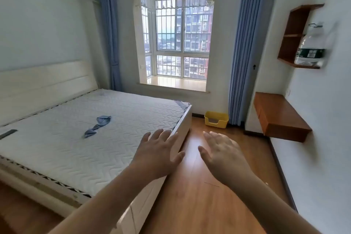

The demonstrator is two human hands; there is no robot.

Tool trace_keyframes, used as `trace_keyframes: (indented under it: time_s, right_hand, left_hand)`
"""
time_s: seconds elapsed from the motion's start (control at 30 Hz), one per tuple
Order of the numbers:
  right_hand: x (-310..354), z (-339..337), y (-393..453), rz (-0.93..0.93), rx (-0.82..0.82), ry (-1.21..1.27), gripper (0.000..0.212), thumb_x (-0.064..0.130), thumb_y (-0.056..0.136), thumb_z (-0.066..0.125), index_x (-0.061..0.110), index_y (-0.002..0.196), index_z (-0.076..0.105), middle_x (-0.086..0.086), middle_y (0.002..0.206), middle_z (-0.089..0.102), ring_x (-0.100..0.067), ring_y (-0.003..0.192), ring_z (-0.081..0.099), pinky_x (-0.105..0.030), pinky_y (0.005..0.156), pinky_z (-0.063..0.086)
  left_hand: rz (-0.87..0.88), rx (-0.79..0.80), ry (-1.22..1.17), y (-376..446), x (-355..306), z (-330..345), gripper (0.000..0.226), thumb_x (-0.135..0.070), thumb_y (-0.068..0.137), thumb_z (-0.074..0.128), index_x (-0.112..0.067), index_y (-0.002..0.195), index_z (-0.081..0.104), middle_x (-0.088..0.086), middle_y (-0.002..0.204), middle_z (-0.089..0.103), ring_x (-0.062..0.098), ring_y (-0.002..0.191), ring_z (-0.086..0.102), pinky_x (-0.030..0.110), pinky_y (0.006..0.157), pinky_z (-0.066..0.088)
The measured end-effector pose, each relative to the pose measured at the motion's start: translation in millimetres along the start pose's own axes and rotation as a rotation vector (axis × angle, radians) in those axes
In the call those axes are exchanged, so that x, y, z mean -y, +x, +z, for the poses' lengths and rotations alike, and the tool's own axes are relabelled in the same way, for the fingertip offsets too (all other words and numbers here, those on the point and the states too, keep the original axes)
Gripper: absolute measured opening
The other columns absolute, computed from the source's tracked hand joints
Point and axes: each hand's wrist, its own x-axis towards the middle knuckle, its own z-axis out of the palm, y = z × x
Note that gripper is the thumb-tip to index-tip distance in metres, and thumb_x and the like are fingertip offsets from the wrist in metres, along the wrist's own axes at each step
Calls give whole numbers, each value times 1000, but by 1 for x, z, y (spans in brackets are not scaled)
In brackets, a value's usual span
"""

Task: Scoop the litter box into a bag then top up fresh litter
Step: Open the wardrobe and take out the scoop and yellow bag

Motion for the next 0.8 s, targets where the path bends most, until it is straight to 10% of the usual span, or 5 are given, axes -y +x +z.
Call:
trace_keyframes:
  time_s: [0.57,0.8]
  right_hand:
    - [142,69,170,-211,60,-115,70,46,88,-5,25,152,17,-4,158,21,-25,143,22,-45,115,23]
    - [198,103,225,-347,81,16,59,56,98,16,30,151,18,4,157,25,-19,144,21,-40,117,18]
  left_hand:
    - [-352,36,28,62,195,35,68,-65,95,21,-32,153,14,0,161,19,24,148,15,51,118,14]
    - [-494,36,68,65,254,47,67,-63,96,20,-30,153,15,1,162,16,24,149,10,49,119,11]
